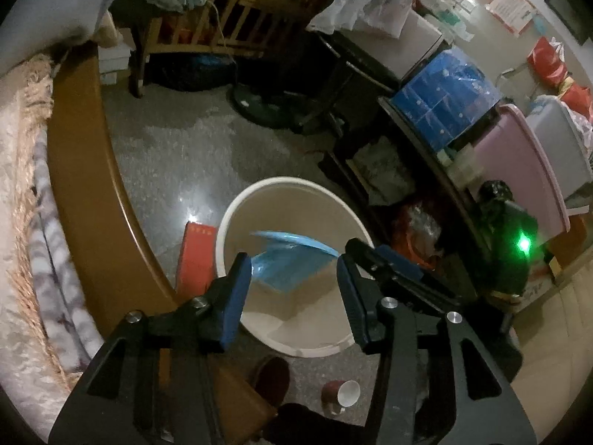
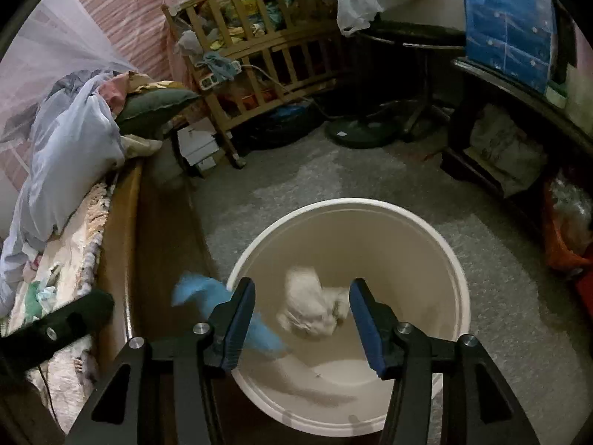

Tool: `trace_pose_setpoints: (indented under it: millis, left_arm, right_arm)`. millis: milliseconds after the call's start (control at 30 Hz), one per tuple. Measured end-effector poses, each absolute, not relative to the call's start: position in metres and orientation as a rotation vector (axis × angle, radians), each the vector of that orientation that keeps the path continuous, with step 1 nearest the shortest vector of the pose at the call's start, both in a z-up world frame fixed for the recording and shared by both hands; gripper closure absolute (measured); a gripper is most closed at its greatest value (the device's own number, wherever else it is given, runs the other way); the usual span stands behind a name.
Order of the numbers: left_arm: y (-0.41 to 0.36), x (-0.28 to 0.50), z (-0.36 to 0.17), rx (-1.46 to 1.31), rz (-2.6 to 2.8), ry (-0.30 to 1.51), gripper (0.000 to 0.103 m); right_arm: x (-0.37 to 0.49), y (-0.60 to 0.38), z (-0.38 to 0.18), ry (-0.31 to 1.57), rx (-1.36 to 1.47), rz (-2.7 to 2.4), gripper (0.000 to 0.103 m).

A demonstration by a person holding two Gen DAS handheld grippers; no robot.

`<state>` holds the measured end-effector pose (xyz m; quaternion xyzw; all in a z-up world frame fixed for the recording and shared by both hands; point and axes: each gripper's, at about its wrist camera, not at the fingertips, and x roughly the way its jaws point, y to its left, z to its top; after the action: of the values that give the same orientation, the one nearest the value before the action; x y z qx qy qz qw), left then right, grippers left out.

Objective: Collect trash
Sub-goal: 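Carry both items to the white bucket and release them, then move both open tools back over the trash on the bed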

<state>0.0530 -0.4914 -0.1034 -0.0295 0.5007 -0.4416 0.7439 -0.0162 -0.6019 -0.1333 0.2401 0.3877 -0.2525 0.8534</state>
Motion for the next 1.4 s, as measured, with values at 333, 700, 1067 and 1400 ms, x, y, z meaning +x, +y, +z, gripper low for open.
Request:
trace_pose_setpoints:
  millis: [333, 700, 1067, 1400]
  left_arm:
    - [-0.454, 0.043, -0.091, 0.021, -0.849, 1.026, 0.057]
    - [-0.366, 0.041, -0.078, 0.082, -0.648, 0.930, 0.057]
    - [-0.277, 0.040, -0.065, 0.087, -0.485, 0.875, 0.057]
    - [-0.199, 0.040, -0.062, 0.073, -0.361, 0.861, 0.057]
  right_arm:
    - [-0.015, -0.587, -0.131, 0.812, 0.488, -0.467, 0.052]
    - [0.008, -0.516, -0.104, 0.758, 0.367, -0.382, 0.035]
    - [0.039, -0.425, -0.094, 0.765, 0.322, -0.228, 0.034]
    - [0.075, -0.343, -0.092, 0.797, 0.276, -0.066, 0.034]
